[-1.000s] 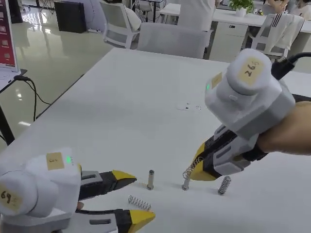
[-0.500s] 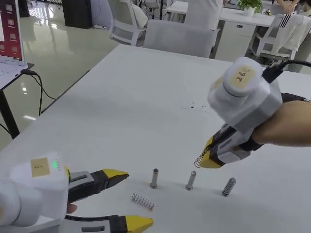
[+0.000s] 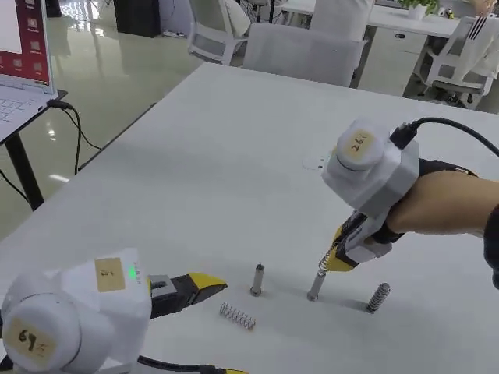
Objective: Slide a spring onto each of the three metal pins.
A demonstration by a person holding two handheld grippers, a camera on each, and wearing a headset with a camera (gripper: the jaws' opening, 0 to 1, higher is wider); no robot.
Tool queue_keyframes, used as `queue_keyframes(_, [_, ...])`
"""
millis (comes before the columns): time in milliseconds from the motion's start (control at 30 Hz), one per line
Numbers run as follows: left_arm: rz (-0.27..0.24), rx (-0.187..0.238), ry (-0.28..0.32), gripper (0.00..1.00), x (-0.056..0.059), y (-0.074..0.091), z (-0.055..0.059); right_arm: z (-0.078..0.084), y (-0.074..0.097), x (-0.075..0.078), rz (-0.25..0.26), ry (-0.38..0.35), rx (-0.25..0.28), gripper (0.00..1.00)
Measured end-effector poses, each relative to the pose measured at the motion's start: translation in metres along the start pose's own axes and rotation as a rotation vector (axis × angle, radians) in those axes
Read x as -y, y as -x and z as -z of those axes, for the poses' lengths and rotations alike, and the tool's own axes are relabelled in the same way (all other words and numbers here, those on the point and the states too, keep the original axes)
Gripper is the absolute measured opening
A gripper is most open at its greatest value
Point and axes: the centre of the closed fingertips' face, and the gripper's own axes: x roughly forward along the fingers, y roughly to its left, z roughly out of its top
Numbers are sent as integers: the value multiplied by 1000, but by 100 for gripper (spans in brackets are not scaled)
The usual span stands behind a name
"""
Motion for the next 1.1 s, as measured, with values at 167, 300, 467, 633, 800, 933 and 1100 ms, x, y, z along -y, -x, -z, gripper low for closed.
queue_keyframes(167, [-1, 3, 7, 59, 0, 0, 1, 2, -7, 2, -11, -10, -9, 8])
queue_keyframes(300, [-1, 3, 12, 58, 0, 0, 1, 4, -12, 3, -16, -15, -17, 8])
queue_keyframes(467, [-2, 5, 19, 58, 0, -1, 2, 7, -15, 4, -18, -16, -28, 8])
queue_keyframes(633, [-2, 4, 21, 57, 0, -1, 2, 9, -22, 3, -25, -17, -41, 8])
queue_keyframes(800, [-3, 6, 25, 57, 0, -1, 2, 12, -34, 2, -36, -24, -56, 8])
queue_keyframes(933, [-3, 7, 27, 57, 0, -2, 2, 13, -42, 1, -41, -29, -73, 8])
queue_keyframes(1100, [-3, 7, 28, 57, 0, -2, 2, 16, -52, -1, -40, -23, -97, 8])
